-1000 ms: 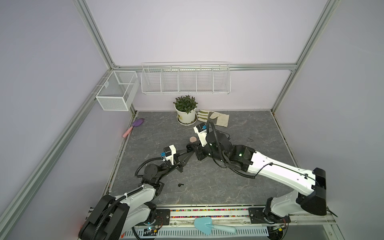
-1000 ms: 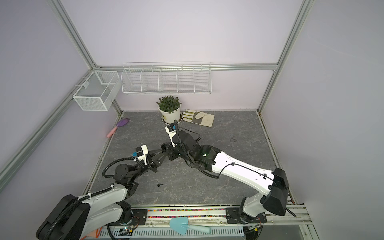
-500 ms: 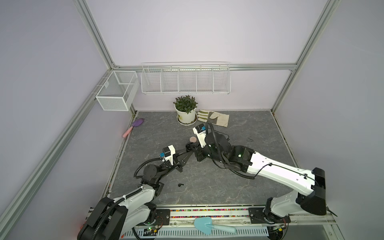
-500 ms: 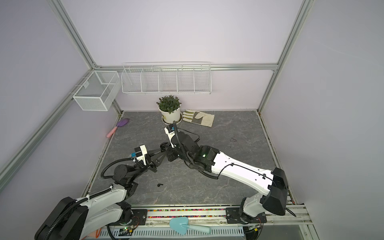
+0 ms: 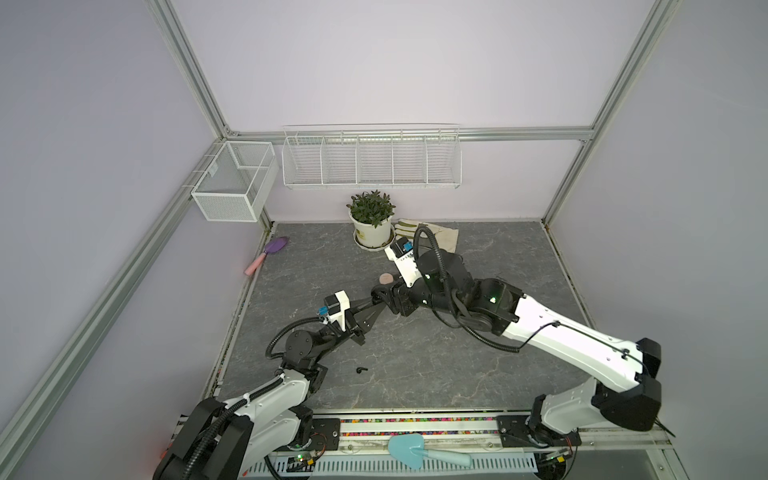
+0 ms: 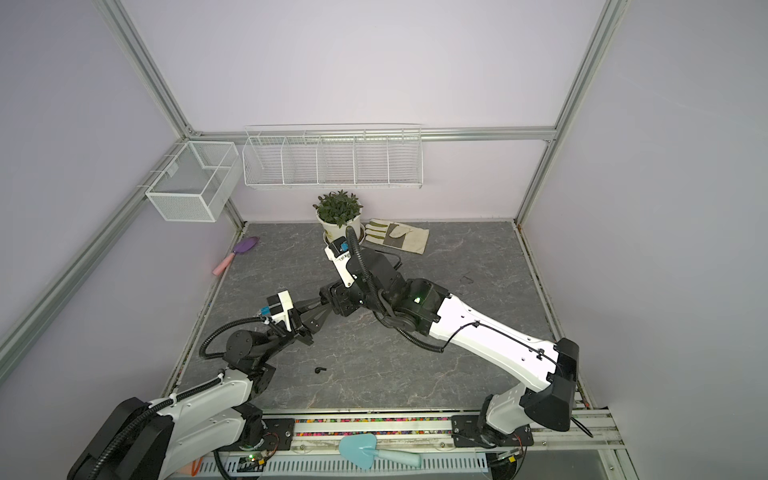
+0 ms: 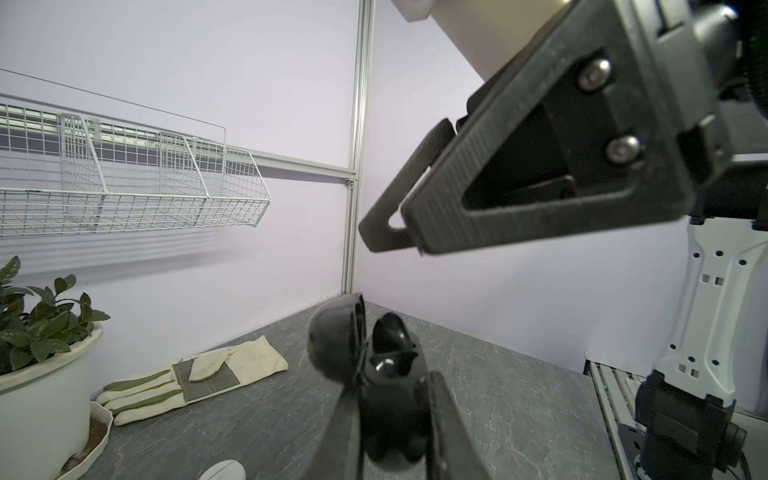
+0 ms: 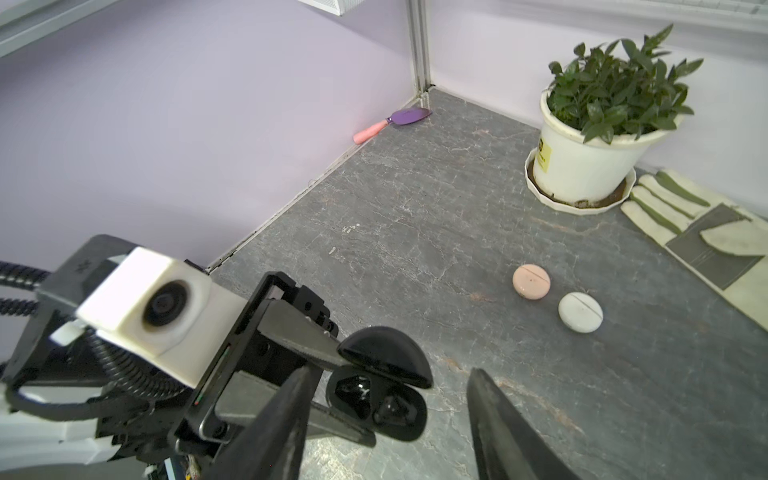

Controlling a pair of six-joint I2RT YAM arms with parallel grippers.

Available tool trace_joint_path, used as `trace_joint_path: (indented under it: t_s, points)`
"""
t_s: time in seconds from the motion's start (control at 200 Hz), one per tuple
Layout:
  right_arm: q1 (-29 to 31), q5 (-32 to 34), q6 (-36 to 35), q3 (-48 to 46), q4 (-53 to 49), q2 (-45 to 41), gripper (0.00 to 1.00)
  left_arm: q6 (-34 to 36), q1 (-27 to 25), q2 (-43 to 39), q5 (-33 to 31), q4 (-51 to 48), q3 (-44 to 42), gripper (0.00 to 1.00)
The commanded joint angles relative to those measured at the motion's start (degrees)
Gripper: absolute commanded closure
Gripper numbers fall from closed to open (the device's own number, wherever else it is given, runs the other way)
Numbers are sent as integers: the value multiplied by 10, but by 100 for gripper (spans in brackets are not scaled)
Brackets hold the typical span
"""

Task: Insert the wireless bluetooth earbuds into the charging case
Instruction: 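Open the right gripper to release the earbud into the case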

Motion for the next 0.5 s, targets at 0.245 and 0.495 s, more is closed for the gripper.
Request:
trace_joint_path:
  t_s: [0.245, 0.495]
  points:
    - [-77, -253, -89, 13, -73, 13, 42, 5, -2, -25, 27, -23, 1, 100]
    - [-84, -255, -78, -6, -55, 12, 44, 8, -2, -28, 19, -29, 1, 100]
